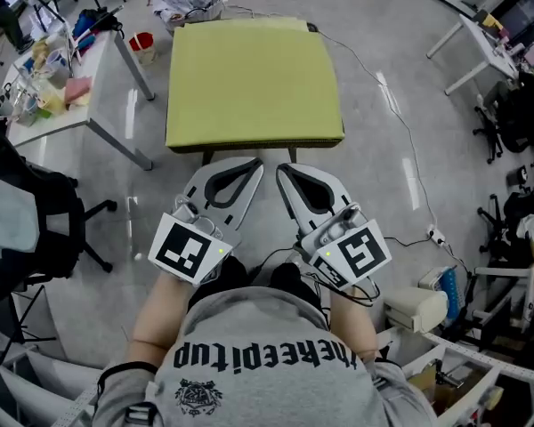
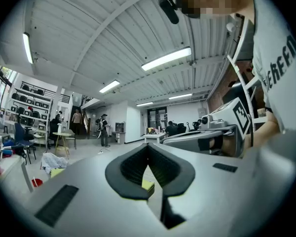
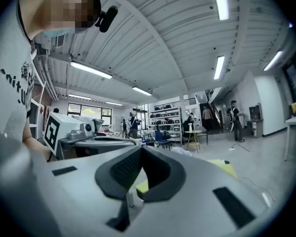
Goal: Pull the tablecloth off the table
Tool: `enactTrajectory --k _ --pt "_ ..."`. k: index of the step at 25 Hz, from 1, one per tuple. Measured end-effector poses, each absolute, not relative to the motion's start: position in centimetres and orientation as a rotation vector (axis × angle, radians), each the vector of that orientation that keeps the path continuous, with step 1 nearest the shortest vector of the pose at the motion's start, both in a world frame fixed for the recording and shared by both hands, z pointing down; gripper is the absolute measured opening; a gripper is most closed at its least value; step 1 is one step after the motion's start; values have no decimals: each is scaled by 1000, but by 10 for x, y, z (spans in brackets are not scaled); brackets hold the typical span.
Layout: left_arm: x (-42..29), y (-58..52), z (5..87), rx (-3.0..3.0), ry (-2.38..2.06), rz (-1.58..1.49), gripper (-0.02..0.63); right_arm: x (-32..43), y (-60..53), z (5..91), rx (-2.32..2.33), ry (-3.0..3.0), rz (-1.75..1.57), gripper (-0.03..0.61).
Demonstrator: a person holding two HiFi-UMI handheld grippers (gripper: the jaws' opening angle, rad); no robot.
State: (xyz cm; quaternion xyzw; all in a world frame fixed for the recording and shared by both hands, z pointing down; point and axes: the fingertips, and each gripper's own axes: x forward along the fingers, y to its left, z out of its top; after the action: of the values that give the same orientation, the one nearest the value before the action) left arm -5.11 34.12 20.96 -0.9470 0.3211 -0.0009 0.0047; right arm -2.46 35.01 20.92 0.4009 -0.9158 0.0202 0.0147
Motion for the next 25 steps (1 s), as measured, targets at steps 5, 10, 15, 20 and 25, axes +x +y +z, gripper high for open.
enactTrajectory --k 5,10,15,20,25 --pt "-61 339 212 -2983 974 -6 15 -37 349 213 1272 -2838 70 11" --pt "-77 336 216 -2995 931 -7 15 -55 347 215 1306 -2855 90 11" --pt "-89 331 219 -3015 915 18 15 -55 347 214 1385 -2816 79 11" --pt "-92 325 219 -3025 917 51 15 -38 343 215 1459 -2749 73 11" --pt "-94 314 222 -3019 928 59 15 -22 331 219 1499 -2714 86 12"
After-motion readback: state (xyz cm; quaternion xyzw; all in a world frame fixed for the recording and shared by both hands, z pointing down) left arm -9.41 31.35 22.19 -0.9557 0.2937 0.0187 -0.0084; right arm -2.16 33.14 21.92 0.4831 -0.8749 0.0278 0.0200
